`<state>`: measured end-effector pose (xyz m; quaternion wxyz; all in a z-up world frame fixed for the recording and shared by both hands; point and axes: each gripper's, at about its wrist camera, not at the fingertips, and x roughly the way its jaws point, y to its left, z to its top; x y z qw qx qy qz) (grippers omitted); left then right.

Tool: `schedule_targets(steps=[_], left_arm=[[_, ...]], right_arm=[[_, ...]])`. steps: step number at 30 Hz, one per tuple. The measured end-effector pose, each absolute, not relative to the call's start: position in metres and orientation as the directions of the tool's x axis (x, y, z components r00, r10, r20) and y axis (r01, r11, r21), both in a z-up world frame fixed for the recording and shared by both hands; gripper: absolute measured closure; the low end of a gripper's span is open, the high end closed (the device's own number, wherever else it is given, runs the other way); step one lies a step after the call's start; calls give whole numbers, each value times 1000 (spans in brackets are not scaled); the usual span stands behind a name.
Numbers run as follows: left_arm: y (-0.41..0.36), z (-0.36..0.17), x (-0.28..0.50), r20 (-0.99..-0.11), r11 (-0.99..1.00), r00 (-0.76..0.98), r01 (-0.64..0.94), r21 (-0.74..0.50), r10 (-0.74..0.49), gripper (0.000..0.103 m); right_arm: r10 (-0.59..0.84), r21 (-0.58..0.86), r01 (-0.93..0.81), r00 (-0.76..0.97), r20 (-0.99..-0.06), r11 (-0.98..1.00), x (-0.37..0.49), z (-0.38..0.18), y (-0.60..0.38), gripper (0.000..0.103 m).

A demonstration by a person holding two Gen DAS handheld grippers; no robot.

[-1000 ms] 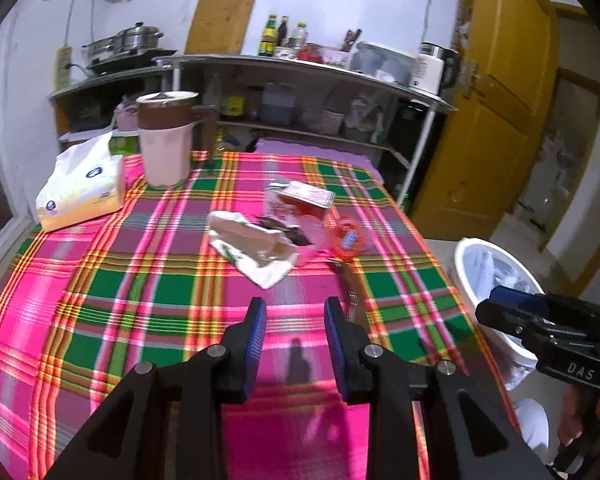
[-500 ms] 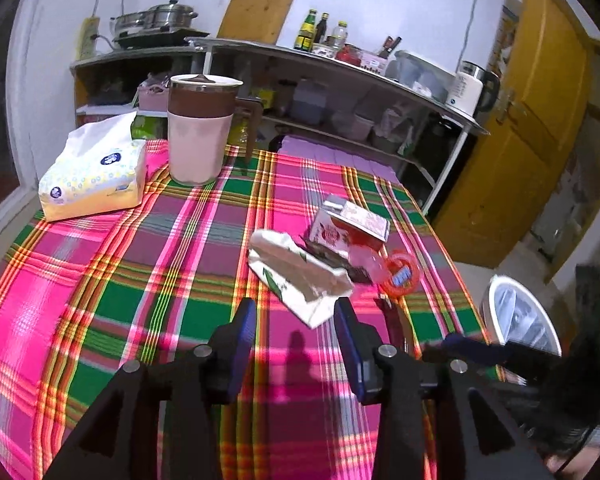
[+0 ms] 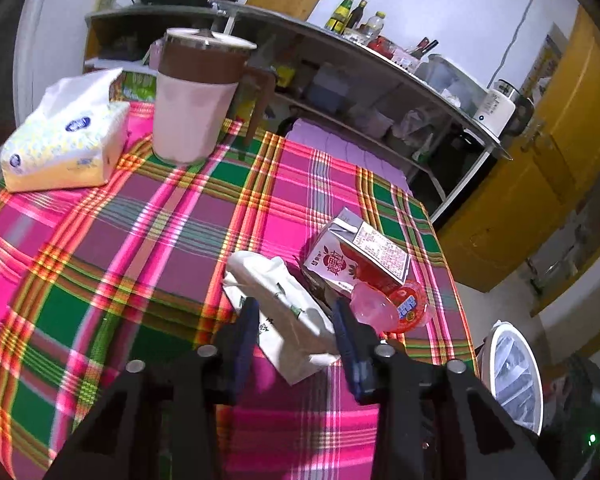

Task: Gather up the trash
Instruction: 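Grasp the white paper wrapper with the left tool while the right tool grasps the brown wrapper, then carry the white paper and brown wrapper over the bin with both tools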

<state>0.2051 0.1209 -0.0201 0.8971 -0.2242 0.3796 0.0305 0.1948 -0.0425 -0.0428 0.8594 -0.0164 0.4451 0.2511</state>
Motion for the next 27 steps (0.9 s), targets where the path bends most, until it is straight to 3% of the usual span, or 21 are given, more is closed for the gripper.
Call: schedule_targets(steps=[2, 5, 9, 27], left_arm=[[121, -24, 208, -703, 894, 700, -229, -384, -123, 80], [120, -28, 210, -711, 896, 693, -235, -376, -116, 93], [115, -26, 207, -702, 904, 703, -217, -368, -116, 98], [84, 12, 149, -645, 959, 762, -134, -250, -62, 100]], right_arm=[[416, 192, -445, 483, -770, 874, 193, -41, -45, 81], [415, 185, -448, 496, -763, 875, 191, -37, -49, 82], [416, 180, -447, 515, -749, 876, 185, -30, -56, 82], [393, 150, -410, 612, -686, 900, 149, 9, -98, 82]])
